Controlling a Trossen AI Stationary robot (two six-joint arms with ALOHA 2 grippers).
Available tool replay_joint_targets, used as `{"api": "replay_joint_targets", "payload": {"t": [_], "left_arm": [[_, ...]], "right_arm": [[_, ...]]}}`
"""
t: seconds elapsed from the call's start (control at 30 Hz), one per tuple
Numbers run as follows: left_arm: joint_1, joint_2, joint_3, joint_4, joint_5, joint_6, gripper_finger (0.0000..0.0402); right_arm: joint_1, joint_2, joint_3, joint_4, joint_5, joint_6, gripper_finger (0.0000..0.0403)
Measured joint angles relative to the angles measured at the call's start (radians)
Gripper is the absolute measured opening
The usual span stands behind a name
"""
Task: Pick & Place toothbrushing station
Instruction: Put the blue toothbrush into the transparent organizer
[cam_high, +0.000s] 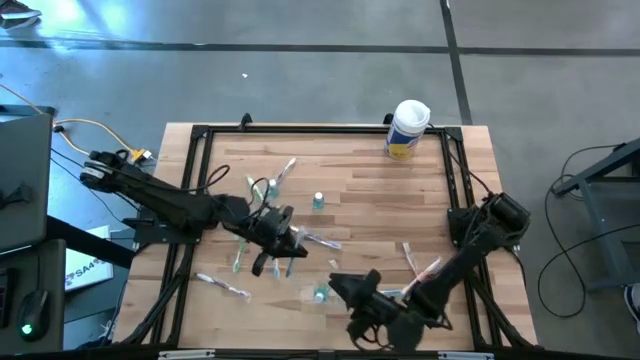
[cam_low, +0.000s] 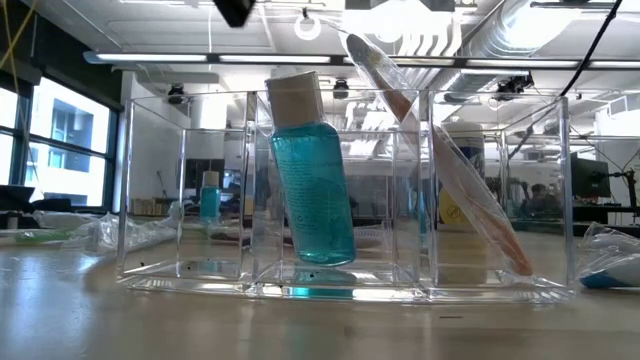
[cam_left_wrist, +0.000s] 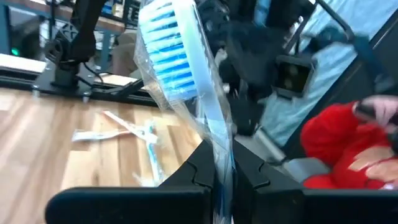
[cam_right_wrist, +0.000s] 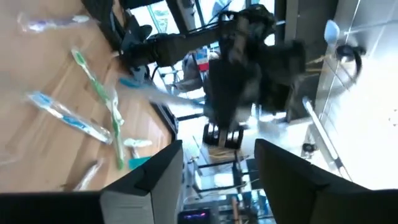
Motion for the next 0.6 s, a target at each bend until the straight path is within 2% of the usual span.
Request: {"api": "replay_joint_targets", "payload": {"t": [0.17, 0.23, 0.3, 0.4, 0.47, 0.53, 0.6], "left_arm": [[-0.105, -0.063, 0.001, -0.088, -0.146, 0.100, 0.0012], [-0.151, -0.076, 0.001, -0.105, -0.198, 0.141, 0.0012], [-0.195, -0.076, 0.001, -0.103, -0.235, 0.179, 0.0012], [-0.243, -0.062, 0.001, -0.096, -0.357, 0.221, 0.0012], [-0.252, -0.040, 0.001, -0.093, -0.431, 0.236, 0.0012], [-0.251, -0.014, -0.003, -0.046, -0.420, 0.249, 0.0012], [-0.250, 0.013, 0.000, 0.043, -0.362, 0.267, 0.0012]], "right_arm": [[0.028, -0.087, 0.000, -0.252, 0.137, 0.293, 0.0176], [0.032, -0.130, 0.000, -0.429, 0.219, 0.482, 0.0171], [0.037, -0.176, 0.000, -0.631, 0.245, 0.750, 0.0167], [0.038, -0.272, 0.000, -0.977, 0.165, 1.298, 0.0160], [0.038, -0.343, -0.001, -1.241, 0.054, 1.667, 0.0154], [0.038, -0.399, -0.024, -1.428, -0.033, 1.913, 0.0151], [0.037, -0.440, -0.080, -1.486, -0.059, 2.065, 0.0149]]}}
